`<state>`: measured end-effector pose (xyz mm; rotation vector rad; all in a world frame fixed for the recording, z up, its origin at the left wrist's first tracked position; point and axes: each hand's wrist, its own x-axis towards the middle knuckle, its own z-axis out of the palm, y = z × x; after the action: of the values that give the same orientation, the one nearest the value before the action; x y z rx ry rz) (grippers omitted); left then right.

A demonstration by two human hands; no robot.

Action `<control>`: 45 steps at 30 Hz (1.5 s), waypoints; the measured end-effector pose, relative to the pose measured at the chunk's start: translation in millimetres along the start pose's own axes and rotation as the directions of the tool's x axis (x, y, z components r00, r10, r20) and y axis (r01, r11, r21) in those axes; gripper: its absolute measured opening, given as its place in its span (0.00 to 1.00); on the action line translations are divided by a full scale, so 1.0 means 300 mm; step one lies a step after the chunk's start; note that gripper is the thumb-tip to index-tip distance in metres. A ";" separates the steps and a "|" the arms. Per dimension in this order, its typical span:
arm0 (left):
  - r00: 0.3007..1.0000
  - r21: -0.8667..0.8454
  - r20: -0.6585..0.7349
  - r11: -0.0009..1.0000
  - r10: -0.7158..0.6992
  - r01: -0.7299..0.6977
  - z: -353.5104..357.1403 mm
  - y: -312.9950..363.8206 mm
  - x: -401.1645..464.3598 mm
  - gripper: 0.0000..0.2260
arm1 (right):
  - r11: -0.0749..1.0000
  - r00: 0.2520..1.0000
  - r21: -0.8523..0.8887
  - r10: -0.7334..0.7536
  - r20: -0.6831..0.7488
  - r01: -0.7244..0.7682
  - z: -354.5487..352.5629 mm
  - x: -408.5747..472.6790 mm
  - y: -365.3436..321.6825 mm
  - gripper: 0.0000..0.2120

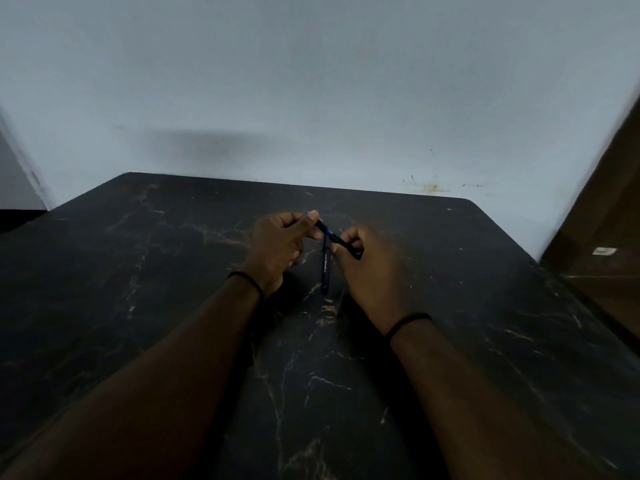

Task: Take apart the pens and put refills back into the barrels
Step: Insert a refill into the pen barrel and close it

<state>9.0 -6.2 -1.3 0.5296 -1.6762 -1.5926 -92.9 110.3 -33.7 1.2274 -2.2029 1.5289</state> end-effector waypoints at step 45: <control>0.999 -0.012 -0.028 1.000 -0.024 0.023 0.018 0.000 -0.007 0.13 | 0.997 0.998 -0.028 0.068 -0.004 -0.068 0.002 0.004 -0.008 0.11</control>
<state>6.2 -1.2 -1.4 0.5657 -1.6446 -1.6031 -91.7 109.0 -31.5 1.1527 -2.2784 1.5183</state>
